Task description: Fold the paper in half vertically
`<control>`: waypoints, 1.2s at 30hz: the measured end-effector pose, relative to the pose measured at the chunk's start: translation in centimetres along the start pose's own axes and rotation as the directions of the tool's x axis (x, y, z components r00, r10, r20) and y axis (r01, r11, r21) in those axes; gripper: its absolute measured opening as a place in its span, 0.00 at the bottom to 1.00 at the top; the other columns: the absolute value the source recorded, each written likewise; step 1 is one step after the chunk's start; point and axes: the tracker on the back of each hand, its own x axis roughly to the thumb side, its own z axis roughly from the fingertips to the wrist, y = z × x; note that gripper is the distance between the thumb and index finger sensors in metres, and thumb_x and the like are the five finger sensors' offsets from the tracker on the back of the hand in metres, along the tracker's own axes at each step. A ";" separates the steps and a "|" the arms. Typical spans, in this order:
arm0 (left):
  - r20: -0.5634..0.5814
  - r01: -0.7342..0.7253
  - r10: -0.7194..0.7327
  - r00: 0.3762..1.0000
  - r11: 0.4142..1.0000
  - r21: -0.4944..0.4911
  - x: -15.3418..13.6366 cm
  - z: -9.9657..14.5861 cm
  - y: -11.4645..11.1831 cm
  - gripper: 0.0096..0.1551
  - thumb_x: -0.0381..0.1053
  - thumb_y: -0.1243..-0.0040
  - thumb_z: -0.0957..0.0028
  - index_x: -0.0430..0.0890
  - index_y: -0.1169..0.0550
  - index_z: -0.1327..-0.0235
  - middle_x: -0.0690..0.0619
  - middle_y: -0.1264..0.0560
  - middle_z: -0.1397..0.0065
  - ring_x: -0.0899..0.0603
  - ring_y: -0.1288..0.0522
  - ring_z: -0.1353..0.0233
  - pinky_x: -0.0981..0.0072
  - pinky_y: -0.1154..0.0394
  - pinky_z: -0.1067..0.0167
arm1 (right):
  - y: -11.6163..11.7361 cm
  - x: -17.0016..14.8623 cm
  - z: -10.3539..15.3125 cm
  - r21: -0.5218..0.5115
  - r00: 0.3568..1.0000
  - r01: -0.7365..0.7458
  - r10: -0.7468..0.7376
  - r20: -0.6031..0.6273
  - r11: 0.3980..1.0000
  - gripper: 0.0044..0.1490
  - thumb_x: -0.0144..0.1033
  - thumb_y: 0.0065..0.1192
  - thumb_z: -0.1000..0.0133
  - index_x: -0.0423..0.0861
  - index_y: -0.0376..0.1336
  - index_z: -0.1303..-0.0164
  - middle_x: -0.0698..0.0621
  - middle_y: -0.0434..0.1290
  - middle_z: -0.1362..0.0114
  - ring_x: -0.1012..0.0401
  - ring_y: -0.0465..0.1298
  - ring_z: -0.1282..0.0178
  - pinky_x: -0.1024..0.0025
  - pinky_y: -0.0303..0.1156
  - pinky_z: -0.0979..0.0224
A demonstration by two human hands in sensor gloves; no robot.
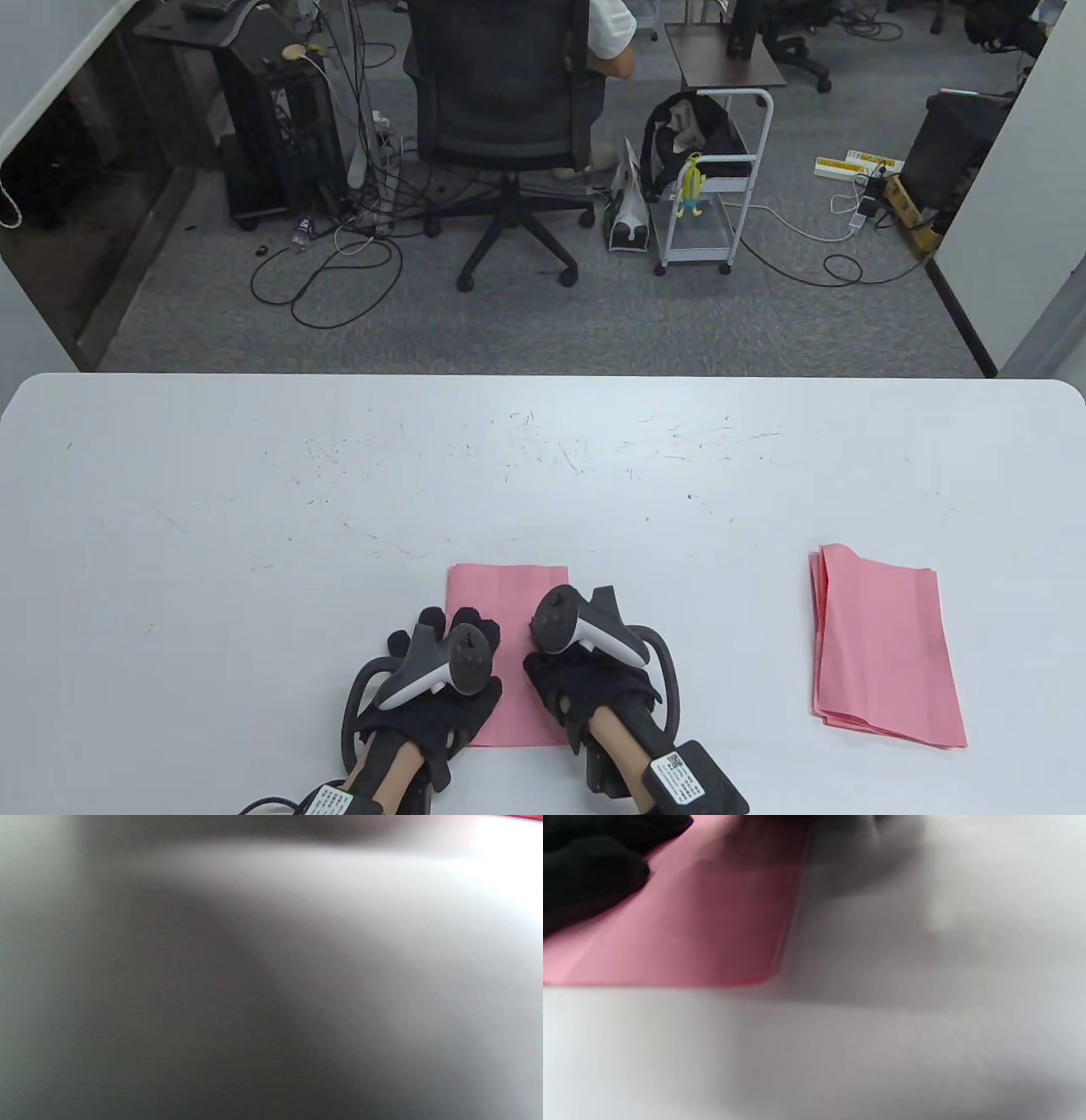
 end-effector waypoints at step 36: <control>0.002 -0.004 0.004 1.000 1.000 -0.003 0.0 0.0 0.0 0.44 0.70 0.72 0.42 0.61 0.69 0.18 0.59 0.74 0.13 0.35 0.76 0.16 0.29 0.71 0.24 | -1.2 1.4 2.8 -0.051 0.994 -0.055 0.059 0.088 0.997 0.37 0.51 0.49 0.42 0.52 0.52 0.22 0.48 0.54 0.15 0.47 0.55 0.16 0.44 0.54 0.19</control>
